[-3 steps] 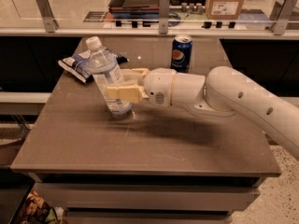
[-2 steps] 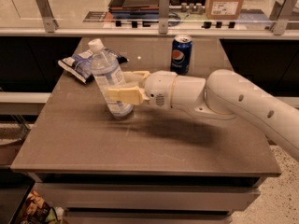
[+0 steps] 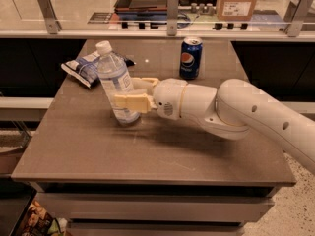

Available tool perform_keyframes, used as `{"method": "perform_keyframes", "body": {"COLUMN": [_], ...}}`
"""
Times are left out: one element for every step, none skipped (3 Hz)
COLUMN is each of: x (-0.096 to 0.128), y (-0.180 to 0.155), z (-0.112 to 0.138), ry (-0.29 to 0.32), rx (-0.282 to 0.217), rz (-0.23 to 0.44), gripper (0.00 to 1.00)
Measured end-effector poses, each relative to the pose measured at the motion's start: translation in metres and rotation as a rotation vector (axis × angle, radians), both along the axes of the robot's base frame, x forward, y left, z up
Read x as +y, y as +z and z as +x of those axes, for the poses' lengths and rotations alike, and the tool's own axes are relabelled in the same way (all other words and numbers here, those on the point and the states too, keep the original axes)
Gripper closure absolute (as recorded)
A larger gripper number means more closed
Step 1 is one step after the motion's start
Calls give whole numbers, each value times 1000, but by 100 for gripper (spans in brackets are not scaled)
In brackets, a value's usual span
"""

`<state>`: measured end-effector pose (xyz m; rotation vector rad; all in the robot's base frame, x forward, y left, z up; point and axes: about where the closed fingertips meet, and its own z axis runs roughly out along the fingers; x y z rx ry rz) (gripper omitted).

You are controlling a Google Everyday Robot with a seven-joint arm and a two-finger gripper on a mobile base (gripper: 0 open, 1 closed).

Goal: Place blue plastic bottle upright

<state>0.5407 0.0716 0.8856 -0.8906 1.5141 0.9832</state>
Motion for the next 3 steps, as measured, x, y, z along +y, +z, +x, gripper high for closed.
{"method": "perform_keyframes", "body": {"x": [0,-3,-3], "y": [1,-6,-6], "z": [0,-4,-4], "ry": [0,-25,-25], "rx": [0,8,8], "rz": [0,2,2], "gripper": [100,100,100]}}
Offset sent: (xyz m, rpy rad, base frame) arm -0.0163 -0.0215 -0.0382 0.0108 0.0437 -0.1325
